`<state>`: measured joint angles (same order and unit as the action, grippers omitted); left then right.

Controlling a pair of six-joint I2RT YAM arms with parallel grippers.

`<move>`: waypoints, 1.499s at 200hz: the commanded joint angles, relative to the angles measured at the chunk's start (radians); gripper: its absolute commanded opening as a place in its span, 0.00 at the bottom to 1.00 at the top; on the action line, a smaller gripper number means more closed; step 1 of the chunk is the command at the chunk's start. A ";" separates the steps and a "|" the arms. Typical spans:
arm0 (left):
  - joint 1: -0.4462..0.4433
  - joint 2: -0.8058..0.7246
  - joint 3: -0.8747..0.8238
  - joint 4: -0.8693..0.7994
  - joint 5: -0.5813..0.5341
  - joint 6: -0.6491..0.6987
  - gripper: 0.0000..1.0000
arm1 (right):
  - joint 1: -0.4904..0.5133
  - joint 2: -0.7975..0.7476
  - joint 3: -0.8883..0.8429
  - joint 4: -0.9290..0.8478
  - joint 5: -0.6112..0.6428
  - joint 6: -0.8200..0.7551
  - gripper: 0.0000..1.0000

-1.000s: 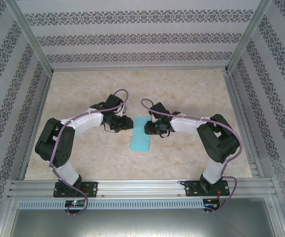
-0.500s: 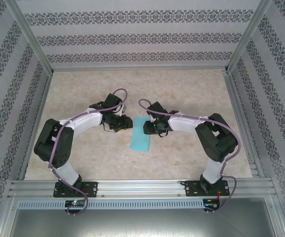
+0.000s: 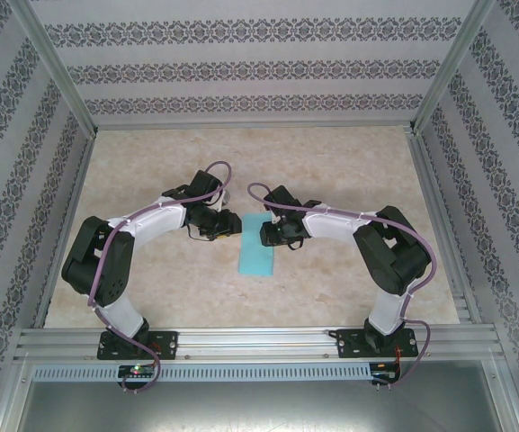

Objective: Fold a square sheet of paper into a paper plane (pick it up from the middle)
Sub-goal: Hold the square sheet of paper at the center of the table.

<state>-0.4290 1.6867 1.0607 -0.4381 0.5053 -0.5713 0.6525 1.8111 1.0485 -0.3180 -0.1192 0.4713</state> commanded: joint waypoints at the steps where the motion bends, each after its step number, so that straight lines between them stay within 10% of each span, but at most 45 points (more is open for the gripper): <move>1: 0.013 -0.004 0.016 -0.022 0.018 0.022 0.42 | 0.009 0.019 0.011 -0.026 0.035 0.008 0.36; 300: -0.040 0.142 0.082 0.080 0.061 -0.037 0.38 | 0.010 0.028 -0.016 0.005 0.027 0.047 0.36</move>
<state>-0.4477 1.7966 1.0946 -0.4007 0.5465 -0.5922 0.6525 1.8130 1.0462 -0.3122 -0.1097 0.5022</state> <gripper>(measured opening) 0.386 0.358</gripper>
